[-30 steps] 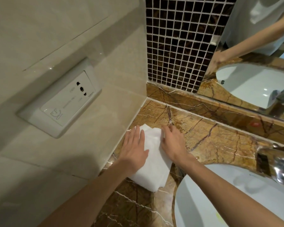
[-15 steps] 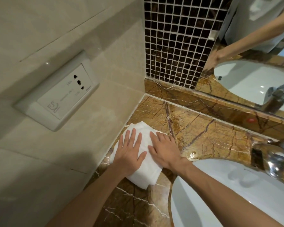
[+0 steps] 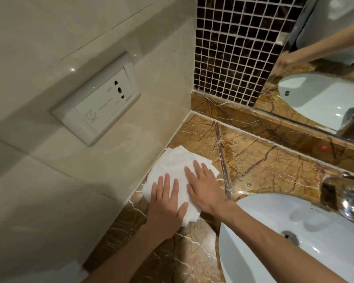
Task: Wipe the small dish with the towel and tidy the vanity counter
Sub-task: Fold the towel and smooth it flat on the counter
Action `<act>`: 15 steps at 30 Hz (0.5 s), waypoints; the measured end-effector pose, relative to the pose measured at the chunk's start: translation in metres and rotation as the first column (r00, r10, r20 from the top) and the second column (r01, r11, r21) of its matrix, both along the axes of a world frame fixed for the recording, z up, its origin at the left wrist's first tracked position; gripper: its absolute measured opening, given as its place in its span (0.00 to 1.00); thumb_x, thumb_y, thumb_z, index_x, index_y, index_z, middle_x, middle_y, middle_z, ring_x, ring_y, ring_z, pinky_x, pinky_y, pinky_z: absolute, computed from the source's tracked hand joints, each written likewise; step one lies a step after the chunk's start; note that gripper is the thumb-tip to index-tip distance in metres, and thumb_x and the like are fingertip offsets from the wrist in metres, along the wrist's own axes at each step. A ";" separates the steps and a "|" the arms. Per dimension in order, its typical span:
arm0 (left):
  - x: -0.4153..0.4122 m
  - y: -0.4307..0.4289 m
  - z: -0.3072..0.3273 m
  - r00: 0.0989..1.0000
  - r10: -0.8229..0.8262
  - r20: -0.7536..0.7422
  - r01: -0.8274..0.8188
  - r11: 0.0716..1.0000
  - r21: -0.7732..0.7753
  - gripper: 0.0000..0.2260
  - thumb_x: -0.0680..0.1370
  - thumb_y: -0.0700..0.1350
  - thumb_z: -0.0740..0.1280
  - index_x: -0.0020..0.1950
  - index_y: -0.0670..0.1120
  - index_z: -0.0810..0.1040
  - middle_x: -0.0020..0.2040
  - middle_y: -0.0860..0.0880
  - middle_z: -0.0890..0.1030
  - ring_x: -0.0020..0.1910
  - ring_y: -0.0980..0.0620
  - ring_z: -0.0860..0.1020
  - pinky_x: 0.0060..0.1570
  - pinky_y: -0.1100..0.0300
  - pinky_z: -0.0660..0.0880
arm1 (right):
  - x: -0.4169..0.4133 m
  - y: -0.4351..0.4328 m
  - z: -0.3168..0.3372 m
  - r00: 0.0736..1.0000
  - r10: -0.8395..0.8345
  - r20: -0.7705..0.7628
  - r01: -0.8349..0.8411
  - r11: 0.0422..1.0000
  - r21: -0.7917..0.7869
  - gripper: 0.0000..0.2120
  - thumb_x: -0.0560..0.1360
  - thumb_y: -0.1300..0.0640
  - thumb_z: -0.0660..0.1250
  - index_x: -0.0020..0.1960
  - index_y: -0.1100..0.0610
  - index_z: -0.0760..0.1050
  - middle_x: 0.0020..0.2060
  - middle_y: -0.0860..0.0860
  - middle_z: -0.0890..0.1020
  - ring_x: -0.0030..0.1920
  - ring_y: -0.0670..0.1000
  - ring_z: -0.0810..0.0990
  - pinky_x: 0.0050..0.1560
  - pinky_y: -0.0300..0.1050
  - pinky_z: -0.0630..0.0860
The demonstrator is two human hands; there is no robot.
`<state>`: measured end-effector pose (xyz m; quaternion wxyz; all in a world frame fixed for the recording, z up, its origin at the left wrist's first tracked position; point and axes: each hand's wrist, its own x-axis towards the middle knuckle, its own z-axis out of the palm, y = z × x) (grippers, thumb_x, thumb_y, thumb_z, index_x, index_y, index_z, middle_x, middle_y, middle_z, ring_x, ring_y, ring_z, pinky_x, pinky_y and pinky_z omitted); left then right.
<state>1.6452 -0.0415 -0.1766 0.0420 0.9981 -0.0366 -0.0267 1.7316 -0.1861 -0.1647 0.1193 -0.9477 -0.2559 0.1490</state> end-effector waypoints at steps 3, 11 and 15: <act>-0.004 -0.002 -0.001 0.998 0.048 0.042 -0.047 0.998 -0.036 0.27 0.78 0.55 0.57 0.69 0.37 0.70 0.70 0.32 0.68 0.70 0.32 0.67 0.66 0.36 0.66 | 0.007 0.004 0.001 0.998 0.055 -0.040 -0.055 0.998 0.019 0.27 0.82 0.50 0.49 0.79 0.51 0.47 0.79 0.58 0.46 0.78 0.61 0.43 0.76 0.56 0.44; -0.005 0.017 -0.009 0.979 -0.006 0.202 0.024 0.996 -0.084 0.27 0.78 0.55 0.58 0.67 0.35 0.72 0.68 0.31 0.70 0.69 0.31 0.67 0.66 0.35 0.66 | 0.004 0.012 -0.001 0.996 0.074 -0.045 -0.073 0.997 0.023 0.27 0.82 0.48 0.50 0.79 0.51 0.47 0.79 0.58 0.46 0.78 0.61 0.44 0.76 0.55 0.45; -0.006 0.025 -0.010 0.991 -0.001 0.136 0.012 0.997 -0.082 0.28 0.79 0.56 0.55 0.69 0.36 0.70 0.69 0.31 0.69 0.70 0.31 0.66 0.68 0.35 0.64 | 0.002 0.023 -0.005 0.997 0.059 -0.045 -0.057 0.998 0.032 0.27 0.82 0.49 0.50 0.78 0.50 0.46 0.79 0.57 0.45 0.78 0.60 0.42 0.75 0.55 0.44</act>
